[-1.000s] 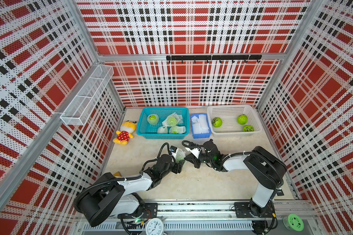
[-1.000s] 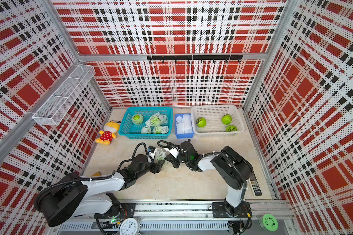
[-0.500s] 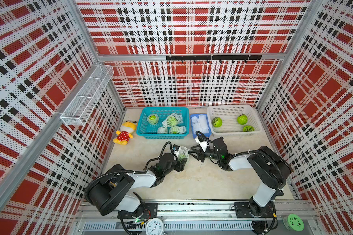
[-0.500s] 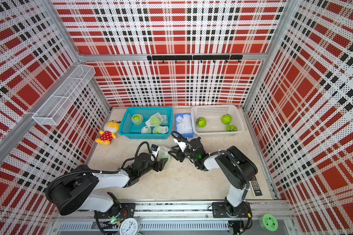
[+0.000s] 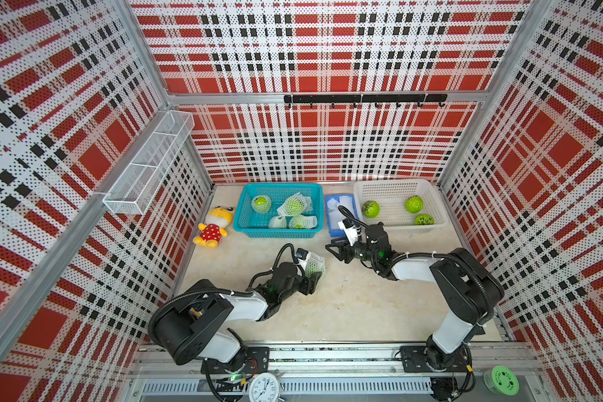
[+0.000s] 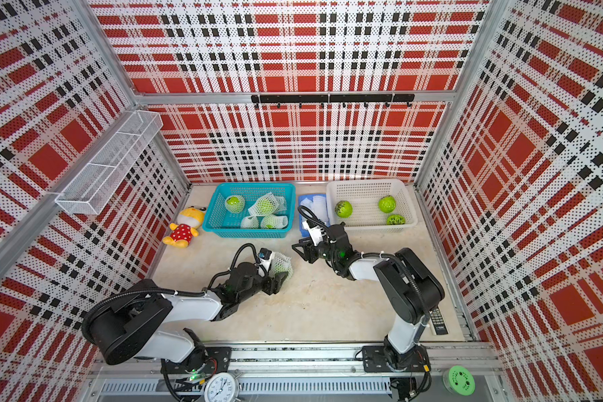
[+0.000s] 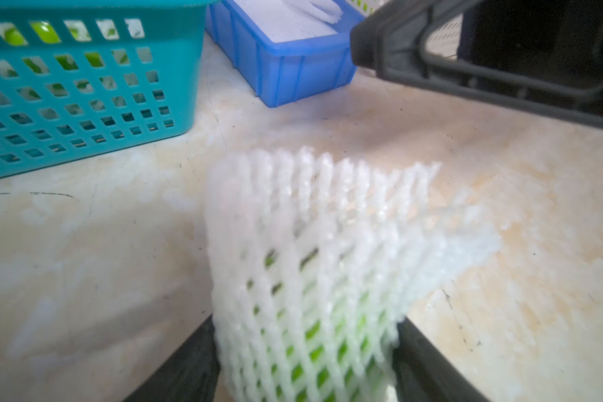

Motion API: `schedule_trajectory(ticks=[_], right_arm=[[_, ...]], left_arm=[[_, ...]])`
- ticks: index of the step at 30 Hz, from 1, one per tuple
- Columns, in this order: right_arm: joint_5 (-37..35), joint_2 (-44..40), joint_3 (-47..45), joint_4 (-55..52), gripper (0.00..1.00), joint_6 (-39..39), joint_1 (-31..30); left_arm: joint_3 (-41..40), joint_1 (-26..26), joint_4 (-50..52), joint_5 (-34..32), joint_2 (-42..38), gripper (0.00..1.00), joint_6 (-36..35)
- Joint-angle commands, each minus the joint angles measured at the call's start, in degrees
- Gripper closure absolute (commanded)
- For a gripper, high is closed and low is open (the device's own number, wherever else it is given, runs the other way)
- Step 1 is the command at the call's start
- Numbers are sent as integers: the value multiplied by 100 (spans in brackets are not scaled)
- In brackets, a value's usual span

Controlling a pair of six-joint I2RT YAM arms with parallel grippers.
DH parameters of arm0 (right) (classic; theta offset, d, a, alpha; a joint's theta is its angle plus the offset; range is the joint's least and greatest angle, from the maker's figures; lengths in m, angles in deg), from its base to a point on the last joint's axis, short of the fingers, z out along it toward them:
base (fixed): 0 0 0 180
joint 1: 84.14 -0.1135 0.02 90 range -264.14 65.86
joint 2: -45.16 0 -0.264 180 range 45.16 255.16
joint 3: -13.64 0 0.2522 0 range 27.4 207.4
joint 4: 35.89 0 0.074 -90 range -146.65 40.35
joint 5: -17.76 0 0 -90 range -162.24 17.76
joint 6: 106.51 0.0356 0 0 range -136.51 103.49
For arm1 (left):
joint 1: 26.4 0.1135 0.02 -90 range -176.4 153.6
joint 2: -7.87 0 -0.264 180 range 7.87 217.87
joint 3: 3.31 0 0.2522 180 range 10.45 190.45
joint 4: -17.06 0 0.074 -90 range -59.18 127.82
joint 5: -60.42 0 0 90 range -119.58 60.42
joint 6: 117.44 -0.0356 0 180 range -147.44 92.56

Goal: Sleeve custard apples in foam nets
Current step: Put on the foam net on the custard apple.

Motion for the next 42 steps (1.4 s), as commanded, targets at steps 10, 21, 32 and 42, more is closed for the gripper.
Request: schedule_trajectory(ticks=[10, 21, 32, 42], right_arm=[[766, 649, 249, 66, 48, 729, -96], [1141, 721, -41, 490, 39, 1002, -275], [1116, 969, -40, 698, 46, 1150, -391], [1111, 1143, 163, 563, 45, 986, -391]], left_arm=[[-225, -146, 296, 26, 29, 25, -106], [-146, -140, 248, -54, 169, 24, -158], [-34, -121, 208, -10, 256, 25, -187], [-32, -95, 181, 4, 272, 25, -187]])
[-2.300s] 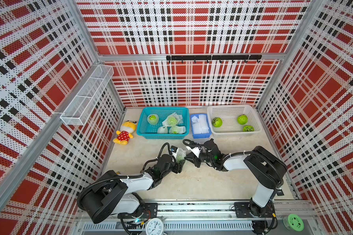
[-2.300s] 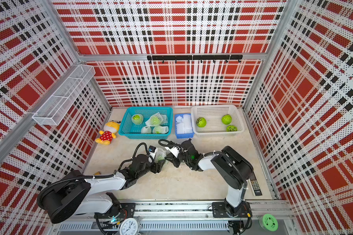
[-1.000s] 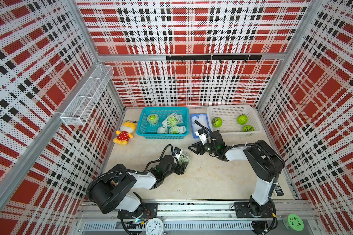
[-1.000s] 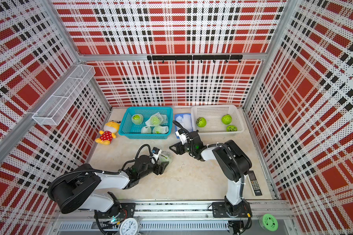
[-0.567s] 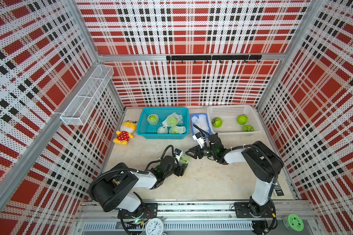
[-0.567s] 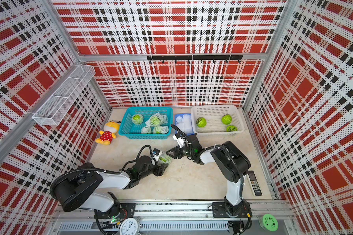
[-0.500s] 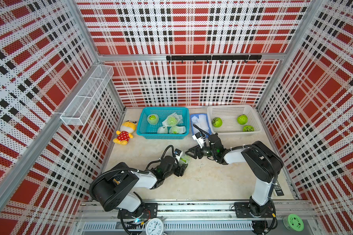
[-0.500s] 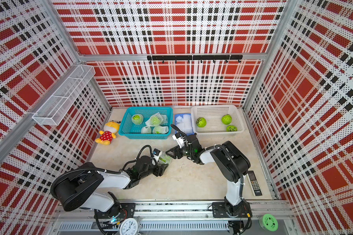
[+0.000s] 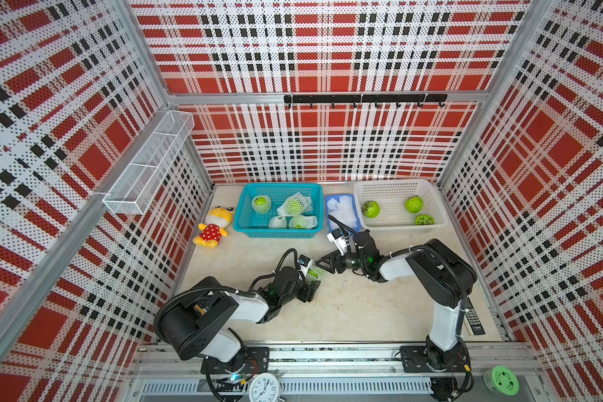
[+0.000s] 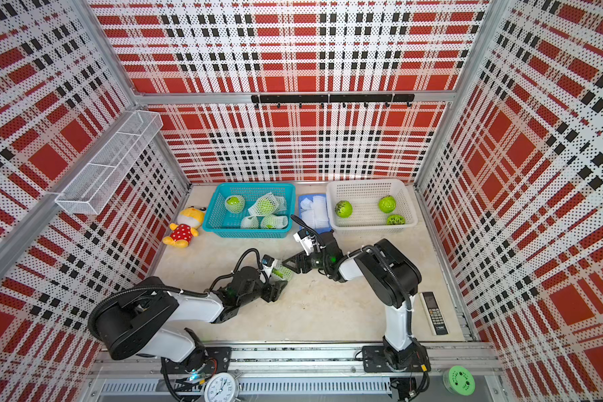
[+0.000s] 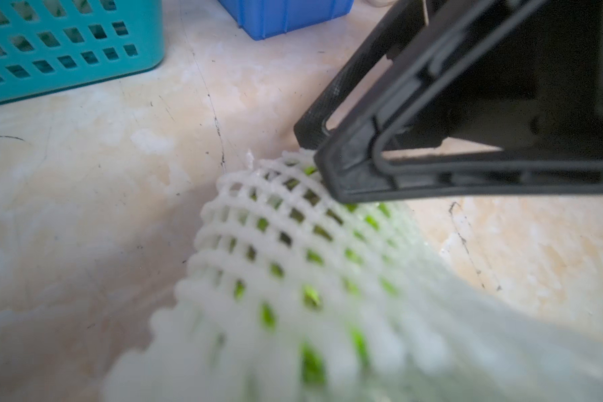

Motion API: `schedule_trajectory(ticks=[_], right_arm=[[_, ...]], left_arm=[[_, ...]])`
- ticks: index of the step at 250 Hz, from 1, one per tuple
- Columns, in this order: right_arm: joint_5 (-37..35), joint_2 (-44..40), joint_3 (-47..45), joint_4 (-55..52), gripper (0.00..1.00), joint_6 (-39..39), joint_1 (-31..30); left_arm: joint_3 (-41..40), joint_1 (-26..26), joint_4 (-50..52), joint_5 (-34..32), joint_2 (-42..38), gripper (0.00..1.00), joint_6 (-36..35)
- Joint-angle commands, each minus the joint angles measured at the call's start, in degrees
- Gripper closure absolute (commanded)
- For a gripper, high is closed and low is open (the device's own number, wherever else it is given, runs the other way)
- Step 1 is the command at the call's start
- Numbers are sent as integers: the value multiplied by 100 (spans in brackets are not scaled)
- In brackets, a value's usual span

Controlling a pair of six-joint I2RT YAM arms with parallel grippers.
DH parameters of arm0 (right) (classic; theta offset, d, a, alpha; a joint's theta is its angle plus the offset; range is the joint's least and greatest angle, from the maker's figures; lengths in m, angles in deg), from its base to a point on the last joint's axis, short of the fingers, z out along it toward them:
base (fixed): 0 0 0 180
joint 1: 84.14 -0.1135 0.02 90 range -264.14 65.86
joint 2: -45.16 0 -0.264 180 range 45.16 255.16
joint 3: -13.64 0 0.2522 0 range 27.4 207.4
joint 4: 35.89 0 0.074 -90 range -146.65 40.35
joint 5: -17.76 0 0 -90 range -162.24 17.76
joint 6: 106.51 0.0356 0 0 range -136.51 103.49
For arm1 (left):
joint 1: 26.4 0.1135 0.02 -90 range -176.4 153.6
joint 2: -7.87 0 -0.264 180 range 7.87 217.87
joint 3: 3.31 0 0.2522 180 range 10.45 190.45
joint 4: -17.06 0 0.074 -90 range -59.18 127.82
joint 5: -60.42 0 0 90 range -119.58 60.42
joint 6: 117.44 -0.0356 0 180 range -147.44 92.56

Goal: Sleeve custard apples in foam nets
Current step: Put on the foam net on the custard apple.

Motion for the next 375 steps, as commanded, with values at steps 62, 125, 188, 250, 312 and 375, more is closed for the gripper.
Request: schedule_trajectory(ticks=[62, 125, 188, 250, 312, 375], right_arm=[[-43, 242, 120, 280, 64, 13, -28], [-73, 242, 122, 232, 89, 12, -29], [-192, 227, 52, 80, 100, -47, -18], [-282, 78, 82, -225, 100, -279, -26], [-388, 185, -1, -244, 100, -308, -40], [-508, 288, -118, -195, 100, -324, -50]], left_arm=[[106, 38, -24, 29, 81, 25, -15], [115, 43, -36, 29, 94, 25, -3], [156, 67, -32, 55, 126, 25, -8], [221, 62, -34, 113, 190, 39, -1], [144, 61, -37, 82, 209, 41, 22], [89, 65, -37, 100, 343, 45, 72]])
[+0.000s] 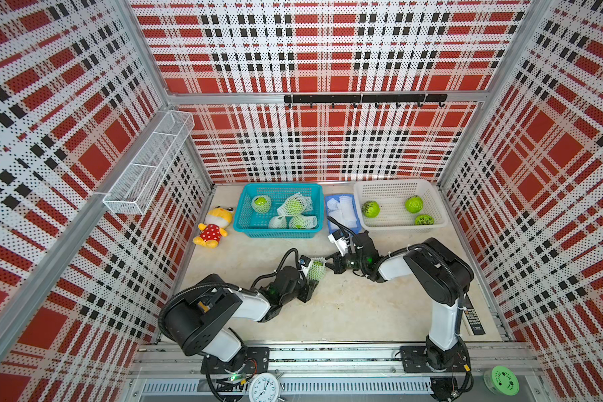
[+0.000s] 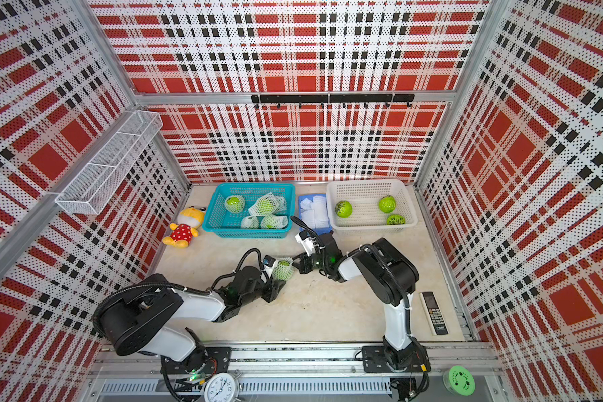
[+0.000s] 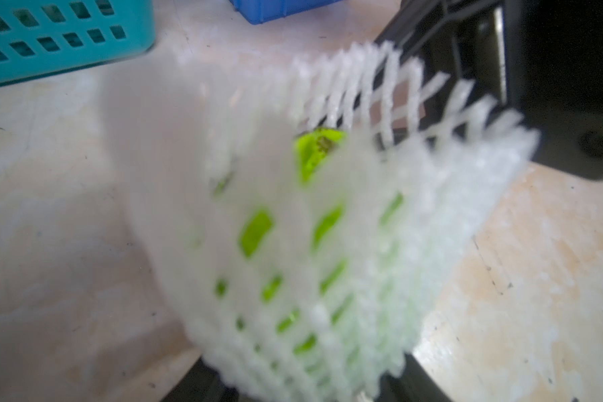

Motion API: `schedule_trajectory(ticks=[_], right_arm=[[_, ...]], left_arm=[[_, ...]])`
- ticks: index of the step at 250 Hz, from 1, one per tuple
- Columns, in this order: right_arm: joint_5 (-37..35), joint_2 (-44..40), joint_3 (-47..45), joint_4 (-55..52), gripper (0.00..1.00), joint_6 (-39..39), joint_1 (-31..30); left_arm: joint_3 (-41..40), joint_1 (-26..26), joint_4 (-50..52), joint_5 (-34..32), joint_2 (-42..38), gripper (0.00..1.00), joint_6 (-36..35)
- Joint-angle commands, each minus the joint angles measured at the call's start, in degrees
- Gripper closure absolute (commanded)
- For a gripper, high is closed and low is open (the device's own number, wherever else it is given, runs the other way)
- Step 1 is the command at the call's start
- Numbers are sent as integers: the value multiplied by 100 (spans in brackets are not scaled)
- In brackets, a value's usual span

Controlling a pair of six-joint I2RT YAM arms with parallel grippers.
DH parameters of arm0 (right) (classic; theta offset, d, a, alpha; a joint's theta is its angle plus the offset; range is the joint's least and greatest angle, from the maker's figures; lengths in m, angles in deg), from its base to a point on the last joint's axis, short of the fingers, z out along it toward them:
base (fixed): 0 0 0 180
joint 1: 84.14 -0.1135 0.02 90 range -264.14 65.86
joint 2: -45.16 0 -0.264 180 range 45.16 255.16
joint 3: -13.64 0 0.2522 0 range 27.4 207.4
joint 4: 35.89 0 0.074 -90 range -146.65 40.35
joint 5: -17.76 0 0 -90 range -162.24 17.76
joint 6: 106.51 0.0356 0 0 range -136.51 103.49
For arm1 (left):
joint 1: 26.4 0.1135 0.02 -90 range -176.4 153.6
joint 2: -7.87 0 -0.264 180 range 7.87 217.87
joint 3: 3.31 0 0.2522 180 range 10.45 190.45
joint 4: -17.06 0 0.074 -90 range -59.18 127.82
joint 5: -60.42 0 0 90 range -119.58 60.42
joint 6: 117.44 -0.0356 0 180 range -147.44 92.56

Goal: Sleeve custard apples in foam nets
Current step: Put on the foam net on the custard apple.

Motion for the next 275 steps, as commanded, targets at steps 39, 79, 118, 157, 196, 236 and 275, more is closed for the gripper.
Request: schedule_trajectory(ticks=[39, 79, 118, 157, 196, 236, 275], right_arm=[[-94, 239, -102, 37, 99, -140, -75], [-168, 318, -101, 24, 98, -132, -116], [-294, 318, -161, 38, 97, -105, -136], [-397, 155, -233, 15, 97, -103, -142], [-582, -99, -347, 58, 93, -104, -134], [-815, -477, -674, 440, 87, 168, 60], [-1136, -1223, -983, 523, 81, -10, 249]], left_arm=[[6, 27, -29, 11, 122, 46, 109], [-10, 25, 0, -15, 149, 52, 165], [-82, 24, 28, -91, 147, 66, 224], [-100, 23, 29, -134, 140, 80, 214], [-100, 27, 24, -127, 122, 84, 179], [-73, 36, 17, -117, 147, 85, 153], [-126, 54, 10, -137, 75, 79, 185]])
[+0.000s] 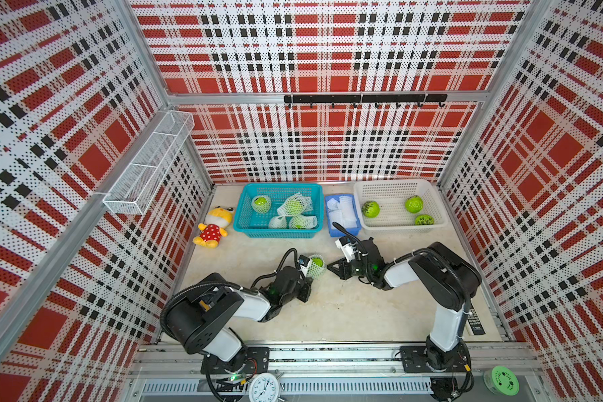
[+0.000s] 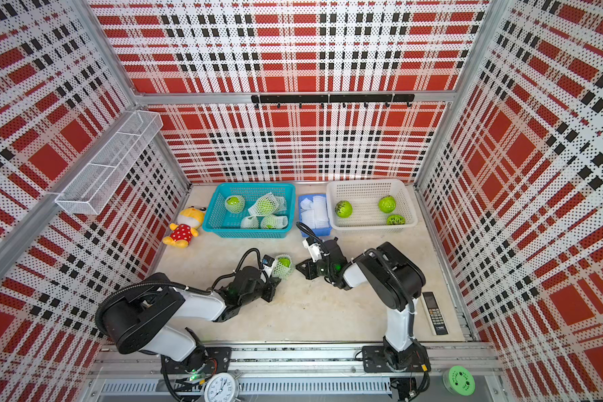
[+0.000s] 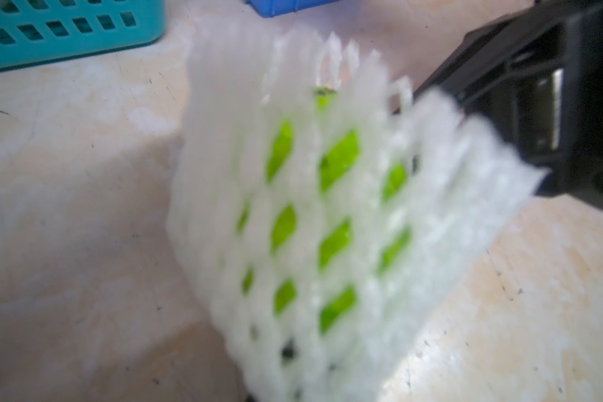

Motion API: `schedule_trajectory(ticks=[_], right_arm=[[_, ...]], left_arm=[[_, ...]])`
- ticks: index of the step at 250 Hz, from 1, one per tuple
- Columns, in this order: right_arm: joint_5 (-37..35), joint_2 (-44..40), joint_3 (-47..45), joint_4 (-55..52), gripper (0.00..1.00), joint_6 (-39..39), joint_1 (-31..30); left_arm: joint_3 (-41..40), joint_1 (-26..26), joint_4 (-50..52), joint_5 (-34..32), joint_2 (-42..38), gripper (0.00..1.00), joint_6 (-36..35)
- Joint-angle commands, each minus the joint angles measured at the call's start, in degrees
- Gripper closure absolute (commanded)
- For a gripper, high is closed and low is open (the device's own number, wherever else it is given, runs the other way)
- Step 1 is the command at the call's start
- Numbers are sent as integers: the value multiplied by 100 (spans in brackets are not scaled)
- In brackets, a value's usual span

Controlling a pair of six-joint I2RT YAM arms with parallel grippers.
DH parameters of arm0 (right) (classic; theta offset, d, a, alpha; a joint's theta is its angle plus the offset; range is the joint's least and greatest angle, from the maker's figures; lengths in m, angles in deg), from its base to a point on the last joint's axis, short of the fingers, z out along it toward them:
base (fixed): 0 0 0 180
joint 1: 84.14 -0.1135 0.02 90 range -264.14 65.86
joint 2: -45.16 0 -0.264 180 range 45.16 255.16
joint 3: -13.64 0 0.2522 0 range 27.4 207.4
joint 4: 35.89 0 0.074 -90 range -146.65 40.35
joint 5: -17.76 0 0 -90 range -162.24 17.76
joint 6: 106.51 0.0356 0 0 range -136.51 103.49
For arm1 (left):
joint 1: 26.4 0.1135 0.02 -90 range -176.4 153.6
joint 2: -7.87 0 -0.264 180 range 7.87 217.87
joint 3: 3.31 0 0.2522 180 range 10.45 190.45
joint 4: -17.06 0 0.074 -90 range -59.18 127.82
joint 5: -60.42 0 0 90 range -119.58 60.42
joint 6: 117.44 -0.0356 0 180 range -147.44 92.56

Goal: Sleeve custard apples in foam nets
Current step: Put on the foam net on the custard apple, then pick up the custard apple from the center of the board.

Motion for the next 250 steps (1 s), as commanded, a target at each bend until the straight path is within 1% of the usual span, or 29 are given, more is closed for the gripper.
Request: schedule_trajectory(ticks=[1, 13, 36, 47, 59, 91, 113, 118, 120, 124, 134, 146, 163, 180, 199, 219, 232, 250], right_arm=[[-390, -670, -170, 403, 80, -136, 109], [-555, -1001, -197, 194, 76, -393, 102], [-819, -1658, -213, -177, 71, -913, 103], [-959, -1965, -203, -354, 67, -1143, 108], [-1179, -2307, -179, -581, 63, -1411, 102], [-1741, -3223, -159, -998, 42, -1929, 105], [-1963, -3793, -169, -1153, 24, -2151, 109], [-2008, -3902, -170, -1187, 21, -2184, 111], [-2025, -3936, -173, -1199, 20, -2201, 111], [-2044, -3998, -171, -1223, 18, -2209, 111], [-2097, -4148, -149, -1363, 15, -2240, 113], [-1996, -4256, -125, -1526, 13, -2325, 111], [-1660, -4289, -114, -1744, 12, -2385, 115], [-1316, -4181, -190, -1754, 12, -2351, 86], [-1188, -3904, -294, -1591, 12, -2268, -37], [-1331, -3486, -353, -1331, 10, -2475, -455], [-1446, -3133, -298, -1149, 7, -2645, -767], [-1423, -2548, -190, -720, 3, -2580, -1005]], left_arm=[[-117, 30, 49, -79, 0, 79, 53], [-147, 24, 56, -72, -74, 72, 69], [-216, 10, 56, -123, -283, 53, 137], [-251, 4, 77, -149, -396, 42, 171], [-279, -30, 110, -180, -536, 37, 198], [-311, -232, 436, -404, -1022, 18, 230], [-305, -450, 754, -683, -1449, 10, 205], [-298, -503, 838, -758, -1556, 8, 195], [-298, -533, 873, -795, -1606, 7, 198], [-306, -573, 933, -861, -1704, 0, 199], [-319, -676, 1070, -974, -1975, 1, 198], [-324, -807, 1313, -1186, -2356, 1, 191], [-277, -960, 1773, -1442, -3010, 0, 157], [-199, -1134, 2305, -1831, -3832, 1, 92], [-17, -1212, 3034, -2269, -4802, 1, -7], [249, -1160, 3787, -2594, -5626, 0, -191], [403, -1076, 4125, -2665, -5965, 1, -339], [655, -830, 4547, -2560, -6148, 0, -439]])
